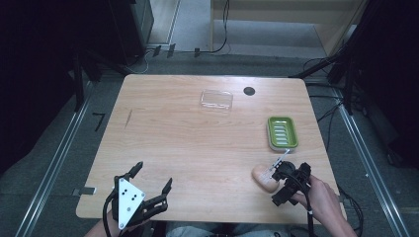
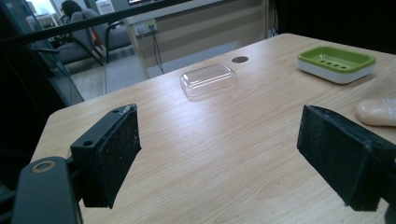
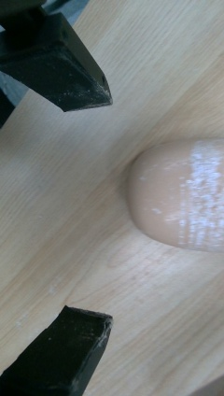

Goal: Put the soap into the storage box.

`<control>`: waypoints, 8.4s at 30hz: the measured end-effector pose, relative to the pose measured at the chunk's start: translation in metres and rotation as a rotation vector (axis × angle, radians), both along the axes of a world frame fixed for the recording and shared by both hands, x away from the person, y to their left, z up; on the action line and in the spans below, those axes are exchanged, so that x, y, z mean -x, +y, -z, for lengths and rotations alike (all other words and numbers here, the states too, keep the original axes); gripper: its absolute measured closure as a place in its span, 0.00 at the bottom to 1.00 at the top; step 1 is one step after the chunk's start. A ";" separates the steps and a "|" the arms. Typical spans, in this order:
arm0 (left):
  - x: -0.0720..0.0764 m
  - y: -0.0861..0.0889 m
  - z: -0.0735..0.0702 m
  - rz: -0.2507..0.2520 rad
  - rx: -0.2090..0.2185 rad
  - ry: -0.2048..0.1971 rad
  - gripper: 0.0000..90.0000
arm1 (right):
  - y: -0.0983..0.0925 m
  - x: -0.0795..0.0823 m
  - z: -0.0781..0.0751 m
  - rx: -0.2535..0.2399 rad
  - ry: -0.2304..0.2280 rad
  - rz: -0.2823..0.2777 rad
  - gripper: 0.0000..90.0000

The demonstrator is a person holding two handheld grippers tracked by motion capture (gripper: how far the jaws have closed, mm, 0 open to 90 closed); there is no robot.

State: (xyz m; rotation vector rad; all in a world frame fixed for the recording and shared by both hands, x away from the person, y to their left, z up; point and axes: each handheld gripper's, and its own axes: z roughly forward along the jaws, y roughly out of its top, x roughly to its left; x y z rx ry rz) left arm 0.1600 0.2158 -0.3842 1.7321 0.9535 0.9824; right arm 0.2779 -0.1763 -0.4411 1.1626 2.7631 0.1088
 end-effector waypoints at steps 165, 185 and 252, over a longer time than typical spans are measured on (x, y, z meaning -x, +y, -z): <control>0.002 -0.003 0.000 0.012 -0.025 -0.018 0.15 | -0.025 -0.077 -0.011 -0.015 0.083 0.182 0.37; 0.002 -0.002 0.000 0.011 -0.024 -0.019 0.15 | -0.028 -0.093 -0.025 -0.032 0.077 0.209 0.37; 0.001 -0.001 0.001 0.008 -0.021 -0.019 0.15 | -0.025 -0.166 -0.052 -0.112 0.032 0.314 0.37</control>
